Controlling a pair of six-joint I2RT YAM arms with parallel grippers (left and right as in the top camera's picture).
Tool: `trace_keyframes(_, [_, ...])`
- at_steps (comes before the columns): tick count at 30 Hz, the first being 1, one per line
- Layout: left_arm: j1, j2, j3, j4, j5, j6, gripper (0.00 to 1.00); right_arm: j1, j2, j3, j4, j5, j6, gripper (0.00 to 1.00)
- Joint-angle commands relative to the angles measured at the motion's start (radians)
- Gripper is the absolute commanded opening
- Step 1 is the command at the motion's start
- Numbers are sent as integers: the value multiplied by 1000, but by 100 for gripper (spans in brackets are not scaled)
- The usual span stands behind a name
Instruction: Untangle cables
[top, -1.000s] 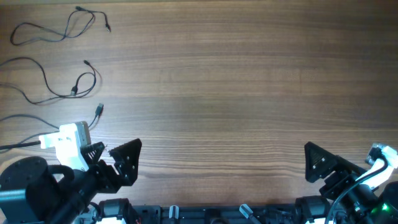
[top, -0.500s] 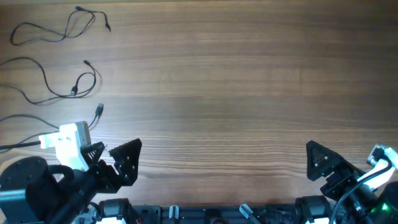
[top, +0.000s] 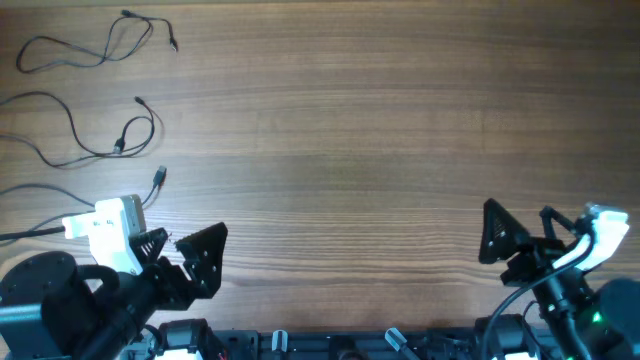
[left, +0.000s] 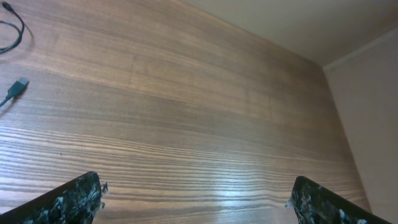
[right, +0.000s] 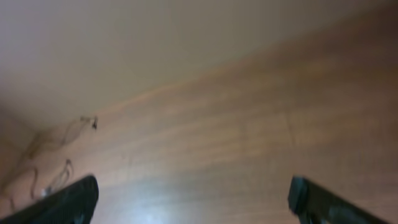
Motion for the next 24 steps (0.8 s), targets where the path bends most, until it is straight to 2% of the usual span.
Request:
trace_keyframes(1, [-6, 0, -3, 3, -9, 21, 100, 0, -119, -149, 142, -77, -216, 100])
trace_keyframes(12, [-6, 0, -3, 3, -9, 21, 100, -71, -323, -505, 489, -108, -284, 100])
trace_keyframes(24, [-6, 0, -3, 3, -9, 21, 100, -74, -321, -726, 827, -108, -336, 100])
